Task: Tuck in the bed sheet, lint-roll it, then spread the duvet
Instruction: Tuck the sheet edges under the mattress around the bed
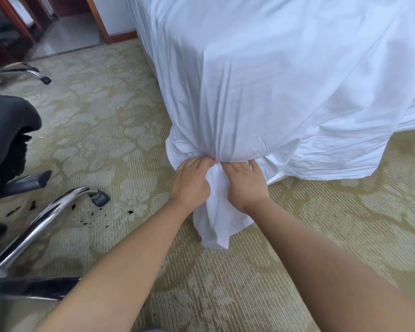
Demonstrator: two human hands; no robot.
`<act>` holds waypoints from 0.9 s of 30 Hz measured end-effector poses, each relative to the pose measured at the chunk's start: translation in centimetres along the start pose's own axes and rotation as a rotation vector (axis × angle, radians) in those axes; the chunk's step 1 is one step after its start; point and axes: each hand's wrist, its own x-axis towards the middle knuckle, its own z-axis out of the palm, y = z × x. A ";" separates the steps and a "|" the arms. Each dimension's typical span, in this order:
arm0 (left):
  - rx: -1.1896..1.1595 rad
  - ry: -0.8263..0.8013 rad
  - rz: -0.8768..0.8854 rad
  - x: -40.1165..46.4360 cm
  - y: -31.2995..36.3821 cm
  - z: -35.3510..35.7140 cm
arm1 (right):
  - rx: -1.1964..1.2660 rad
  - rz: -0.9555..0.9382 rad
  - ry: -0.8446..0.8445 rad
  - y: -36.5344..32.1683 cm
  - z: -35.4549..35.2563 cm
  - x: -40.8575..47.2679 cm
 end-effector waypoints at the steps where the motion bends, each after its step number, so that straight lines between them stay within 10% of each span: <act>1: -0.031 0.125 -0.063 -0.5 0.3 0.1 | 0.043 -0.025 0.107 0.0 0.3 -0.4; 5: -0.330 0.260 -0.652 -1.7 -1.1 2.0 | 0.255 0.054 0.400 -0.8 0.5 -1.8; 10: -1.126 -0.115 -1.061 -0.9 -2.2 2.7 | 0.466 0.410 0.116 -1.3 1.3 -3.0; 16: -1.102 -0.169 -0.971 0.5 -0.3 2.9 | 0.879 0.565 -0.300 -3.1 3.8 -3.0; 22: -1.132 -0.323 -0.769 -0.6 0.3 2.1 | 1.162 0.718 -0.102 -3.7 3.6 -2.4; 27: -1.010 0.008 -0.931 -1.6 0.1 1.4 | 1.034 0.796 -0.048 -3.8 2.6 -1.9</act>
